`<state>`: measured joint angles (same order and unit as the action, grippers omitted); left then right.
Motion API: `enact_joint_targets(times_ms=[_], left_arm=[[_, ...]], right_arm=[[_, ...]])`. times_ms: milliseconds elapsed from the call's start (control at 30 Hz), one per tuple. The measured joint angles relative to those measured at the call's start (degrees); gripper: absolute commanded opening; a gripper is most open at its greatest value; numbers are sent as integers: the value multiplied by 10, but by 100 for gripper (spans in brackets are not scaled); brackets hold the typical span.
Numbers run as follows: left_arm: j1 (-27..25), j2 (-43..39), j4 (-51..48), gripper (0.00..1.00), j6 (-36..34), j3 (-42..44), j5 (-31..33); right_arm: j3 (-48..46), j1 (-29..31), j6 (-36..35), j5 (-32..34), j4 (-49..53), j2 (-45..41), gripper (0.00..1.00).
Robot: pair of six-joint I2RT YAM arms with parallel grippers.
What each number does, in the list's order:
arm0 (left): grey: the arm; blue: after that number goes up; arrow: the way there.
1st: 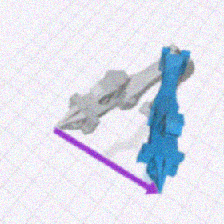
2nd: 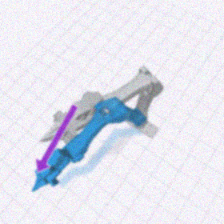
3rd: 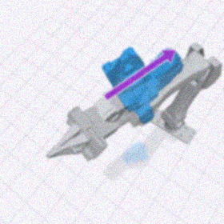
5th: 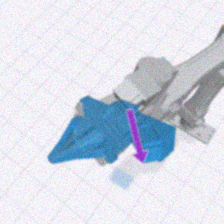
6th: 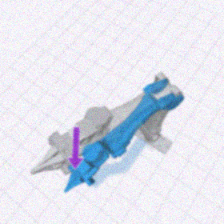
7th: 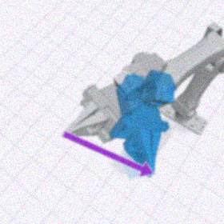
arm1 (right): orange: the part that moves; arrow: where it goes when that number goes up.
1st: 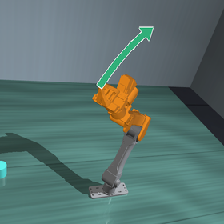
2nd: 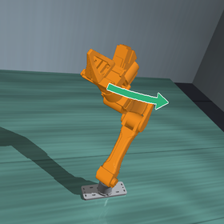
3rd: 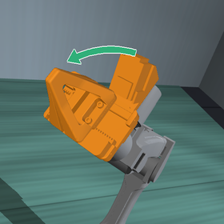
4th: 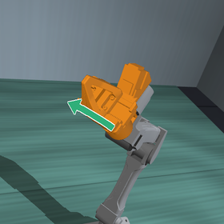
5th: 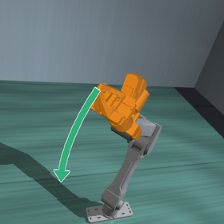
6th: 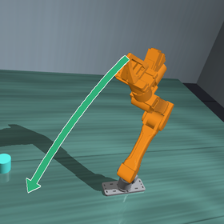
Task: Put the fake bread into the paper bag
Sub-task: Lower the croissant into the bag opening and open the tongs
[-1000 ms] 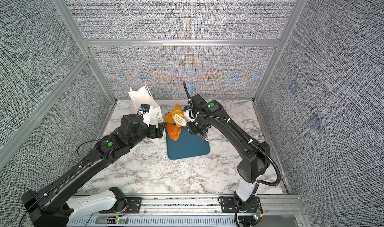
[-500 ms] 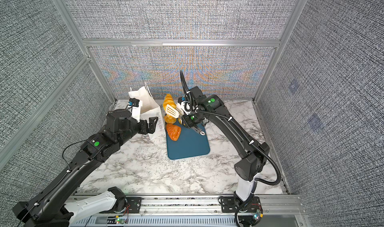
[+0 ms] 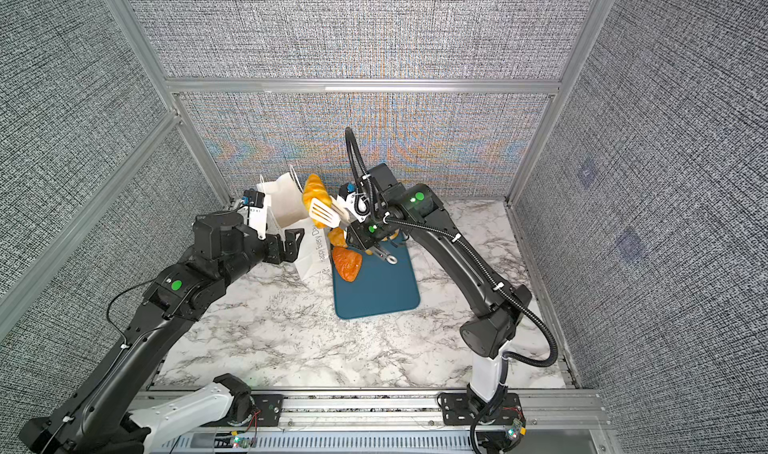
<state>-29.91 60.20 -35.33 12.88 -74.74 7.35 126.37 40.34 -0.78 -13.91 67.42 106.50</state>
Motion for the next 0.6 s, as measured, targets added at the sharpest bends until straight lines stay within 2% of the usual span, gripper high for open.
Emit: enact_joint_targets(times_ms=[400, 600], left_arm=[[74, 1, -4, 100, -24, -4, -32], [121, 6, 0, 99, -38, 0, -74]], right_arm=[[60, 32, -12, -11, -21, 41, 38], [123, 35, -14, -15, -22, 93, 39]])
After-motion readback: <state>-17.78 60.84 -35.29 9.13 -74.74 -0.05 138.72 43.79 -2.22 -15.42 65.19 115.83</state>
